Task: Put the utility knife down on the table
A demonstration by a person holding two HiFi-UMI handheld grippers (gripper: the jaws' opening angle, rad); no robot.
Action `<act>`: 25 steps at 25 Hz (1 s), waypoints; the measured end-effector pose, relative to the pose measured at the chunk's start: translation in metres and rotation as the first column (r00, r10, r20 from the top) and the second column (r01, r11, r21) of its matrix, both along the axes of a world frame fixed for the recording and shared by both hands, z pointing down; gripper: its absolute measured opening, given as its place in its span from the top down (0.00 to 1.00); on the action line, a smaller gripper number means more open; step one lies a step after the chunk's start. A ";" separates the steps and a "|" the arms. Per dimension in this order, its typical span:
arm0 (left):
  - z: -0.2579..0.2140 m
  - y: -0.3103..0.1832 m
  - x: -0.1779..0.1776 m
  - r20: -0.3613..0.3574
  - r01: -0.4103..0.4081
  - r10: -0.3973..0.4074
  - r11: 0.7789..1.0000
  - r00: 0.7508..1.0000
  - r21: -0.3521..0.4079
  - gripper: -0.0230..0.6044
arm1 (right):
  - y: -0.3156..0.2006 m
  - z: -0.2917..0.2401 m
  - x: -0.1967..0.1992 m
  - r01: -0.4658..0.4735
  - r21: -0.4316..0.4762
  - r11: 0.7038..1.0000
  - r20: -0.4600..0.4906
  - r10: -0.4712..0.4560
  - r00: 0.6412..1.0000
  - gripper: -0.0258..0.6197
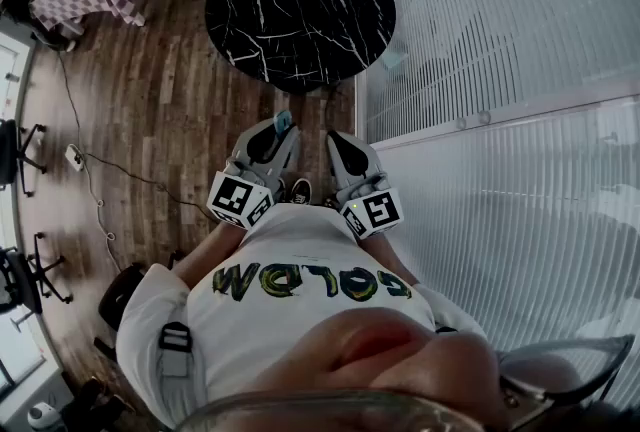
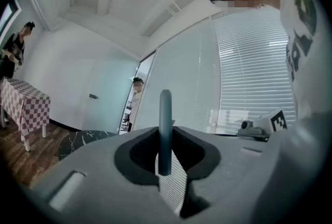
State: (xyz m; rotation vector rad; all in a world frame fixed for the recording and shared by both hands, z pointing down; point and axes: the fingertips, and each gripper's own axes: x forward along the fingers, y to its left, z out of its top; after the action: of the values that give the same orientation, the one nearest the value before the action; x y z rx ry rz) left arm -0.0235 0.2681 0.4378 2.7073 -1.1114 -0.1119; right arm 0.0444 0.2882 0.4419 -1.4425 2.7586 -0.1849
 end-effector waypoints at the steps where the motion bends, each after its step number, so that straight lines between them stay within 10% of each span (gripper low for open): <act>1: 0.000 0.001 0.002 -0.003 -0.002 0.002 1.000 1.000 0.000 0.84 | 0.000 0.000 0.002 -0.001 0.001 1.000 -0.002 0.001 1.000 0.96; 25: 0.011 -0.009 0.052 0.004 0.003 -0.003 0.999 1.000 -0.032 0.84 | -0.014 0.007 0.046 0.040 -0.006 0.999 0.043 -0.040 0.998 0.96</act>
State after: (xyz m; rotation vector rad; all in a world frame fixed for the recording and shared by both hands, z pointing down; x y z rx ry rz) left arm 0.0281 0.2592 0.4490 2.6785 -1.1090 -0.0881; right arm 0.0908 0.2739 0.4488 -1.3688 2.7572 -0.2228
